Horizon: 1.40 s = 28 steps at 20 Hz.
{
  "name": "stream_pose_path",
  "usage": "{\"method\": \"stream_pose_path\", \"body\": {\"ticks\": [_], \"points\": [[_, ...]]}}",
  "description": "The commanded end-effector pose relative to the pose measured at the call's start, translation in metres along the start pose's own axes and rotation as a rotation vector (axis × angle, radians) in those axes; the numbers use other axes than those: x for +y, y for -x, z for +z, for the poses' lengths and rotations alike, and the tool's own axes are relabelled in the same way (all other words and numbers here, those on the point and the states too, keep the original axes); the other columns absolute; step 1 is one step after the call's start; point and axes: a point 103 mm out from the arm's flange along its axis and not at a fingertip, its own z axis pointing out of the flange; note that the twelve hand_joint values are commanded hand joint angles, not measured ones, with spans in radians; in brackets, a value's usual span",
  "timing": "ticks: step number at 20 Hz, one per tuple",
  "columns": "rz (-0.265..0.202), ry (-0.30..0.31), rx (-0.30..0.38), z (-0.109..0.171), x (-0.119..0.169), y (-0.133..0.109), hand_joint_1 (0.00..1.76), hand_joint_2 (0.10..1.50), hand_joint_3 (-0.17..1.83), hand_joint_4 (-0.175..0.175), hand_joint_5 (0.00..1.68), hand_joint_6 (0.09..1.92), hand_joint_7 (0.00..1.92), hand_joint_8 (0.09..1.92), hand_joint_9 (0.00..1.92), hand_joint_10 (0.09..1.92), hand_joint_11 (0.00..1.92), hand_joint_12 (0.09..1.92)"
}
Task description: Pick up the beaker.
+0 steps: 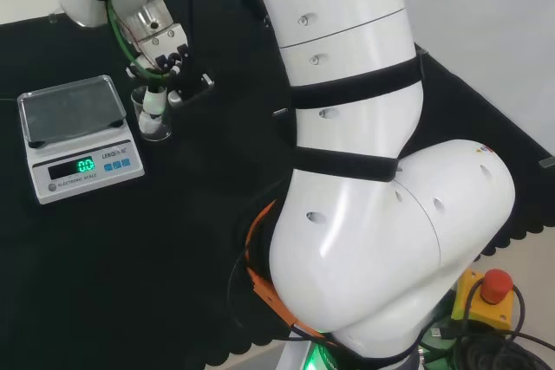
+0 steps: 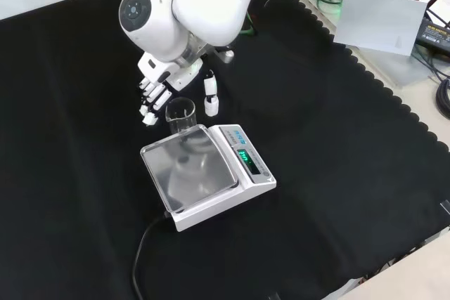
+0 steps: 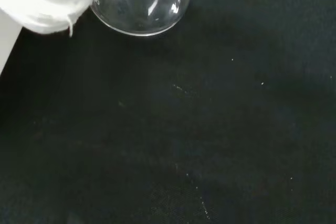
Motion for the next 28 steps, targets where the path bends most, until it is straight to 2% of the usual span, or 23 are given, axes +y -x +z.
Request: {"method": "stream_pose_path", "body": {"ticks": [1, 7, 13, 18, 23, 25, 28], "points": [[0.006, -0.002, -0.001, 0.005, 0.002, -0.005, 0.83, 0.61, 0.12, 0.086, 0.00, 0.09, 0.00, 0.52, 0.09, 0.90, 0.00, 1.47], [0.003, -0.002, 0.014, 0.012, 0.013, -0.013, 0.84, 0.61, 0.13, 0.086, 0.00, 0.09, 0.00, 0.56, 0.12, 0.90, 0.00, 1.51], [0.015, 0.040, 0.030, 0.009, 0.018, -0.026, 0.91, 0.59, 0.21, 0.084, 0.06, 0.09, 0.06, 0.65, 0.22, 0.88, 0.03, 1.56], [0.041, 0.079, 0.039, 0.011, 0.020, -0.031, 1.00, 0.47, 0.51, 0.073, 0.31, 0.09, 0.33, 0.71, 0.47, 0.81, 0.27, 1.48], [0.061, 0.093, 0.044, 0.014, 0.023, -0.030, 1.07, 0.44, 0.63, 0.070, 0.53, 0.14, 0.55, 0.72, 0.67, 0.73, 0.47, 1.39], [0.066, 0.099, 0.043, 0.015, 0.023, -0.029, 1.08, 0.44, 0.66, 0.072, 0.57, 0.27, 0.60, 0.71, 0.73, 0.69, 0.51, 1.37], [0.075, 0.111, 0.047, 0.016, 0.023, -0.028, 1.10, 0.44, 0.69, 0.078, 0.58, 0.66, 0.68, 0.70, 0.80, 0.65, 0.58, 1.32]]}}
